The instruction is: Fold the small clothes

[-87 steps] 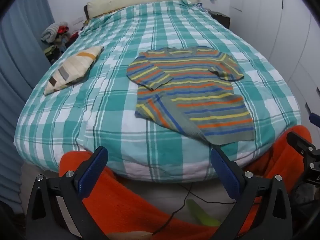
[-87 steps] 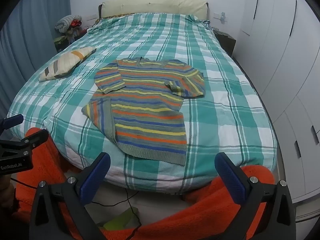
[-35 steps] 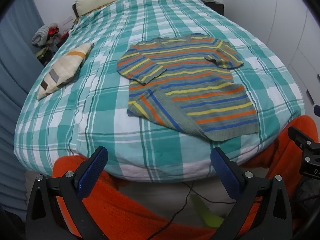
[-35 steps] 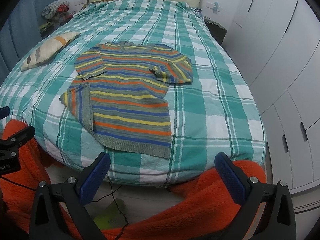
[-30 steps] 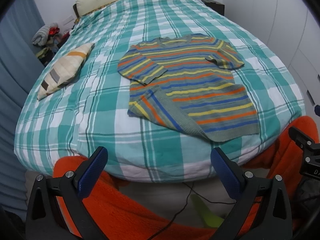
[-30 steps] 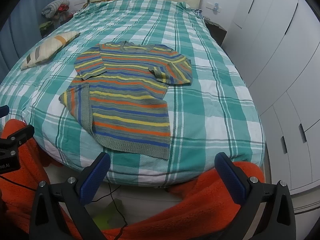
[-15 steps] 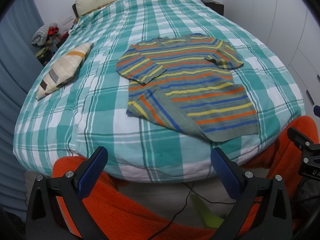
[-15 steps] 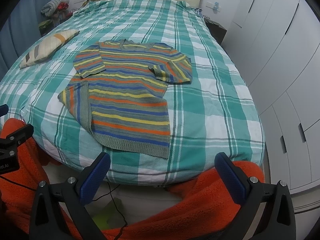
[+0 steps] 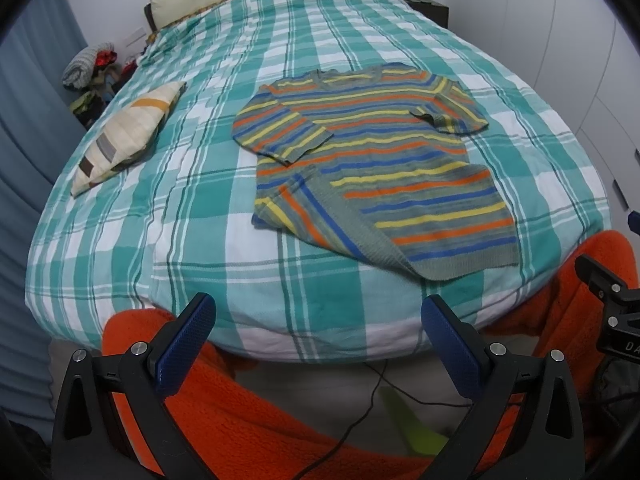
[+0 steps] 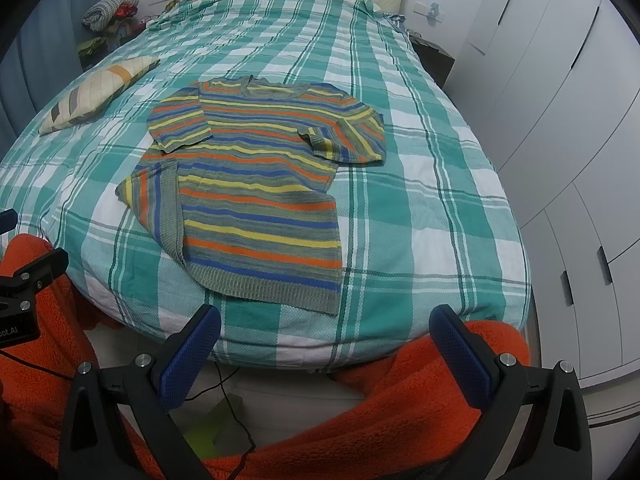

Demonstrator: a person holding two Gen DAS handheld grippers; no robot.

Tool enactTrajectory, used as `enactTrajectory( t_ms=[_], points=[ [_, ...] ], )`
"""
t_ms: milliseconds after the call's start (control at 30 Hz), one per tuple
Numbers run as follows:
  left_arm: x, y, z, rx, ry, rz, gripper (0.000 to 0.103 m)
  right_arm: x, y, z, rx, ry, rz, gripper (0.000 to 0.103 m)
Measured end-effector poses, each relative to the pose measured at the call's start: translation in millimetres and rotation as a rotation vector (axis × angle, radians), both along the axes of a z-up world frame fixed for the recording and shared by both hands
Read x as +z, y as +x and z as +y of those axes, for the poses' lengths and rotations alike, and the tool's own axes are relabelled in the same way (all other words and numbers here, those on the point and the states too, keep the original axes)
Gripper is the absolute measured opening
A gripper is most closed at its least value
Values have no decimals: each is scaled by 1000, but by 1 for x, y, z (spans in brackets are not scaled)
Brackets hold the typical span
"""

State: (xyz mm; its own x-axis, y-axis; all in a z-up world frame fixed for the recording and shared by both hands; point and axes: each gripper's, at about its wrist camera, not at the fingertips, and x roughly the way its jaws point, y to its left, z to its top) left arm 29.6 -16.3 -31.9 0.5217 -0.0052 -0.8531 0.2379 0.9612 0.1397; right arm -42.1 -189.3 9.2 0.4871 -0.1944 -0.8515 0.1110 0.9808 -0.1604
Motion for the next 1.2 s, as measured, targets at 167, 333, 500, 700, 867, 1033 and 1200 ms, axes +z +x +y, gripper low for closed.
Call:
enactTrajectory(
  t_ms=[167, 333, 500, 700, 867, 1033, 1200],
  points=[
    [0, 0, 0, 0, 0, 0, 102, 0, 0, 0, 0, 0, 0, 103],
    [0, 0, 0, 1, -1, 1, 102, 0, 0, 0, 0, 2, 1, 103],
    [0, 0, 0, 1, 1, 1, 102, 0, 0, 0, -1, 1, 1, 103],
    [0, 0, 0, 0, 0, 2, 102, 0, 1, 0, 0, 2, 2, 103],
    [-1, -1, 0, -1, 1, 1, 102, 0, 1, 0, -1, 2, 2, 103],
    [0, 0, 0, 0, 1, 2, 102, -5, -3, 0, -3, 4, 1, 103],
    [0, 0, 0, 0, 1, 2, 102, -3, -1, 0, -2, 5, 2, 103]
  ],
)
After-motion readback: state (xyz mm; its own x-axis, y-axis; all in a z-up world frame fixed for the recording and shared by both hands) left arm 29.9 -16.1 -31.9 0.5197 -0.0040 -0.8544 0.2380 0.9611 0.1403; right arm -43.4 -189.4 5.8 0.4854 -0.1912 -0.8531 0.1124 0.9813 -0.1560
